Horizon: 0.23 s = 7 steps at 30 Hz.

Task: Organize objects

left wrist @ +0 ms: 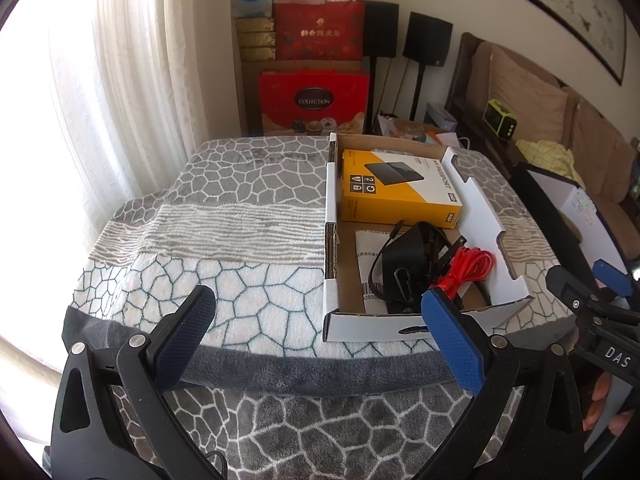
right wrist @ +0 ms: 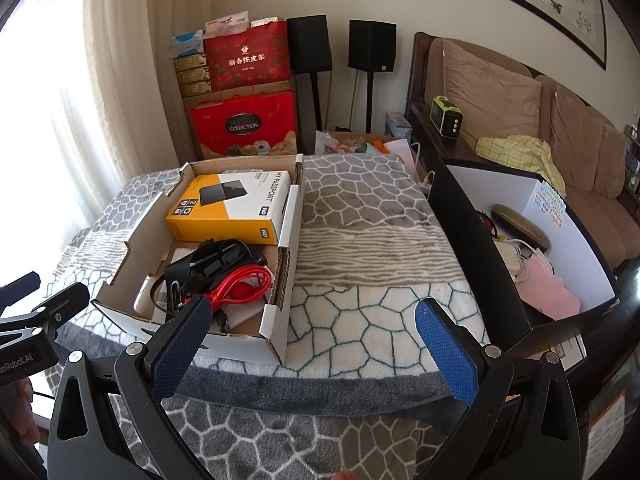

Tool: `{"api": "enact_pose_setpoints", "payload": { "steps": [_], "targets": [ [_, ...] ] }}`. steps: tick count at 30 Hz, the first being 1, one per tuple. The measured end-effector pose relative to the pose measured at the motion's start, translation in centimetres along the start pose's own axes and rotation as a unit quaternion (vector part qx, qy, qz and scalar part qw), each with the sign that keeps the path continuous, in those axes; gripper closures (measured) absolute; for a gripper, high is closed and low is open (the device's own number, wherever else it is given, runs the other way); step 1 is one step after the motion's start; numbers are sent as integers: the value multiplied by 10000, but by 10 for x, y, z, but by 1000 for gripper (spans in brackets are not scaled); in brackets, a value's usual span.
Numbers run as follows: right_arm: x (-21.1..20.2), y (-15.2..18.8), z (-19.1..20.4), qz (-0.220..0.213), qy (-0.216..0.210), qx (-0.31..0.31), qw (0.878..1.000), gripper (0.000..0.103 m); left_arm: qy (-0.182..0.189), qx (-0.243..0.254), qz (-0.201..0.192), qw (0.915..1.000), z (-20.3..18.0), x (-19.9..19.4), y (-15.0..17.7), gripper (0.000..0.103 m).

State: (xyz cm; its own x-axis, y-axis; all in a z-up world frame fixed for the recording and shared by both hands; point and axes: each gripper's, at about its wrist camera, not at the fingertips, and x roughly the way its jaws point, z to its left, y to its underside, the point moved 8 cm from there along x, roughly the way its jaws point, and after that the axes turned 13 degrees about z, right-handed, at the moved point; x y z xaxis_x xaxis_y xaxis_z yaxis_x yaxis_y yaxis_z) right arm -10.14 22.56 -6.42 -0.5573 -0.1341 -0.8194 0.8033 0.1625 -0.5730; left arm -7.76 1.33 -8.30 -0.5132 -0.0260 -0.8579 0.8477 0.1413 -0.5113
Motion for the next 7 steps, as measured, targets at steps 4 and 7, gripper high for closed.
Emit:
{"api": "enact_pose_setpoints", "payload": {
  "steps": [4, 7],
  "targets": [
    [0, 1, 1, 12, -17, 18, 10000, 1, 1, 6, 1, 10000, -1, 0, 0, 0],
    [1, 1, 1, 11, -18, 20, 10000, 1, 10, -16, 39, 10000, -2, 1, 0, 0]
  ]
}}
